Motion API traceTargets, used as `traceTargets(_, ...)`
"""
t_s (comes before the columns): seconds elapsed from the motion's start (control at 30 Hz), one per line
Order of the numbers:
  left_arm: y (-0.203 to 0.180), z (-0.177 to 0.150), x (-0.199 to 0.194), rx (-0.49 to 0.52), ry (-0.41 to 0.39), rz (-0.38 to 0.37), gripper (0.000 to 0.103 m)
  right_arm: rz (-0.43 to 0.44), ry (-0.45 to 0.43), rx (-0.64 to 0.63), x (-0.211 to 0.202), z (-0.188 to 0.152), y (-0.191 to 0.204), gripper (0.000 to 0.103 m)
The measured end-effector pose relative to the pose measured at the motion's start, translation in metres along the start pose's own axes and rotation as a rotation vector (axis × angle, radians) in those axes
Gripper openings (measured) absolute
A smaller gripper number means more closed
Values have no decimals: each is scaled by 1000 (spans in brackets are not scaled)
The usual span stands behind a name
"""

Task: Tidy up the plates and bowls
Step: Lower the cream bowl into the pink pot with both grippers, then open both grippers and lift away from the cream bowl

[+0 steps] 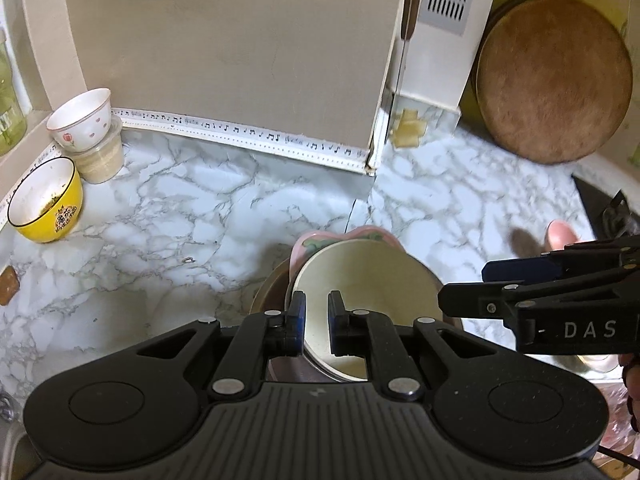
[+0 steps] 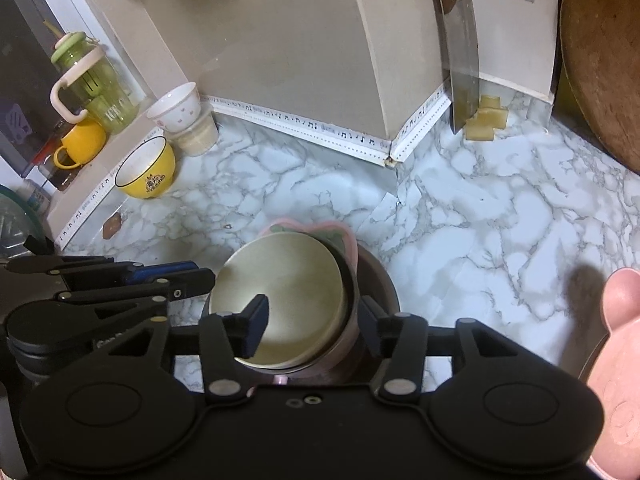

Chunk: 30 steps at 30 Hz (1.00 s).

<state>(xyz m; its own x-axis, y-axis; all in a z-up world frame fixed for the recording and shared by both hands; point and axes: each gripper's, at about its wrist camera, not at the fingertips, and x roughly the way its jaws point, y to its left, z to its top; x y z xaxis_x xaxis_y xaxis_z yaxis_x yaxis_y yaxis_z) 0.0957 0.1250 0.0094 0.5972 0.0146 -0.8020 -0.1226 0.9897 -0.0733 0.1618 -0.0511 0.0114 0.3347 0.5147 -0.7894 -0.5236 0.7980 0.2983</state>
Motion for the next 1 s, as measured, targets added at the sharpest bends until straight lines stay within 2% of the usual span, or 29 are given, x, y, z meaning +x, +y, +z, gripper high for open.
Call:
traceTargets(0.23,8,-11,-20,-30,-68,-14,14,-7,-46,-37,-16,-3,1,64)
traceTargets(0.3,9,-15,-27,-37,-98,-16,29,-8,-54,-38,-19,-5,-1,64)
traceTargets(0.37,12,-20,-34,-53,-135,-14,64,-5,-60,-33,-22,-6,-3,65)
traceTargets(0.4,13,-22,-38,-60,-155,-12,69,-5,-64,-30,-24,-6,-4,66)
traceTargets(0.53,16,-27,-46,-59,-180,-1,71,-13,-91,-30,-31,-10,-9,73)
traceTargets(0.77,31,-41,-42,-121,-171,20,75,-27,-141,-30,-33,-22,-20,97)
traceTargets(1.0,41,-56,-28,-129,-148,41,75,-64,-110,-40,-15,-40,-32,98)
